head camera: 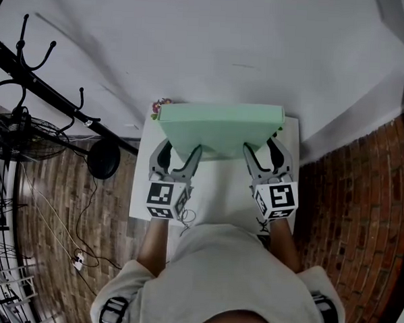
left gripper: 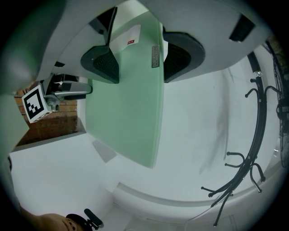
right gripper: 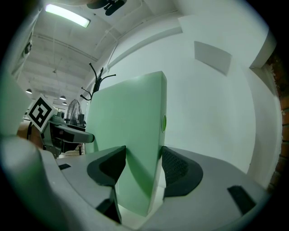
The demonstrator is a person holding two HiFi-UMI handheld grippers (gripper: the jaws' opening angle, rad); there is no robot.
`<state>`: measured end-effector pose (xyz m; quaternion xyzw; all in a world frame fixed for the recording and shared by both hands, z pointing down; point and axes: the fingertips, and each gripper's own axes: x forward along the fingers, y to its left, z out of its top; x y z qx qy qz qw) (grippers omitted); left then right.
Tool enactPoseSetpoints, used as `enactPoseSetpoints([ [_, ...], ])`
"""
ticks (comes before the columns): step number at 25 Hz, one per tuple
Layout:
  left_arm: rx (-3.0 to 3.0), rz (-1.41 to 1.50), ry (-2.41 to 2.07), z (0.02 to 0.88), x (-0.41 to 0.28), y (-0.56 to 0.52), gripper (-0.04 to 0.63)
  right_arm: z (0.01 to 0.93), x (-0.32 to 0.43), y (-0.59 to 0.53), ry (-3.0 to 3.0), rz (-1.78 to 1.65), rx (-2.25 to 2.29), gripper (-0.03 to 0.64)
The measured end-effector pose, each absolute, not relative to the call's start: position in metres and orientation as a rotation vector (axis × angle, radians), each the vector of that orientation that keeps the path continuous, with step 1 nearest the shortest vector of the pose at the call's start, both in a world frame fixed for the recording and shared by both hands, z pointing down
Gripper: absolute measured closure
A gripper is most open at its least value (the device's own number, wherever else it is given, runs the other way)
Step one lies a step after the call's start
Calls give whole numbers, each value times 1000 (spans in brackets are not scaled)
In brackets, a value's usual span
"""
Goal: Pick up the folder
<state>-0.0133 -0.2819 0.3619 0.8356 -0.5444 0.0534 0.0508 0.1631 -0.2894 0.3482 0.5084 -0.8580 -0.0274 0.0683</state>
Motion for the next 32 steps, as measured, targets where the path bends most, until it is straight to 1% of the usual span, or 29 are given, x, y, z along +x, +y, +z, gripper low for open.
enactPoseSetpoints([
  [32, 2542, 181, -1659, 363, -11, -285, 273, 353, 165, -293, -2577, -58, 1536, 370],
])
